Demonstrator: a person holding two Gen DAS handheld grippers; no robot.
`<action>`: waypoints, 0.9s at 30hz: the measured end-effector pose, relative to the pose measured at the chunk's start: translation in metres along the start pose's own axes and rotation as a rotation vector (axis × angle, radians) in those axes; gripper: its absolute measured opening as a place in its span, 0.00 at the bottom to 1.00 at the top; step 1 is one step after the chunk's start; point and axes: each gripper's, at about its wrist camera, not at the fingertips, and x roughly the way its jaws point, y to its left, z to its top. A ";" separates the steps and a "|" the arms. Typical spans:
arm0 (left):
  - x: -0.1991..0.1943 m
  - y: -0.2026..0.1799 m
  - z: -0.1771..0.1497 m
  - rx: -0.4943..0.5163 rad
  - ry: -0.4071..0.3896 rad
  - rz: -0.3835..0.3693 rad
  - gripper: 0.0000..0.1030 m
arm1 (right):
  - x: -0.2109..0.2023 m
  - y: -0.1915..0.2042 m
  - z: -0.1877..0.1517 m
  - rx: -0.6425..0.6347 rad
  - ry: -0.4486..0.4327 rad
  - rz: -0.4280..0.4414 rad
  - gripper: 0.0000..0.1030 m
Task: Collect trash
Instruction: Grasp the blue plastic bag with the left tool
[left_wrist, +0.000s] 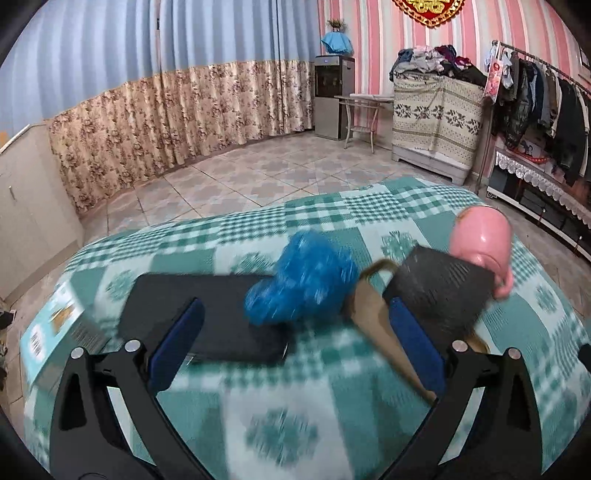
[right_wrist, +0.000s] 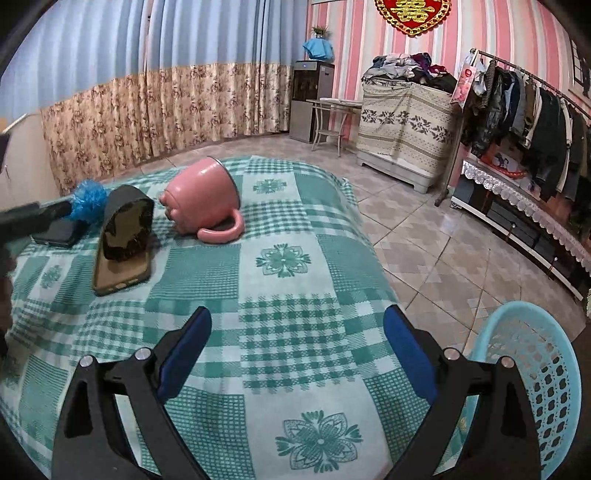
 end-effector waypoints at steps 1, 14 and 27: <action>0.008 -0.003 0.003 0.009 0.012 0.001 0.87 | 0.001 -0.002 0.000 0.010 0.005 0.002 0.90; -0.033 0.024 -0.018 -0.024 0.056 0.000 0.26 | 0.008 0.037 0.031 -0.005 -0.001 0.111 0.89; -0.070 0.100 -0.059 -0.159 0.039 0.114 0.26 | 0.059 0.144 0.050 -0.064 0.076 0.241 0.89</action>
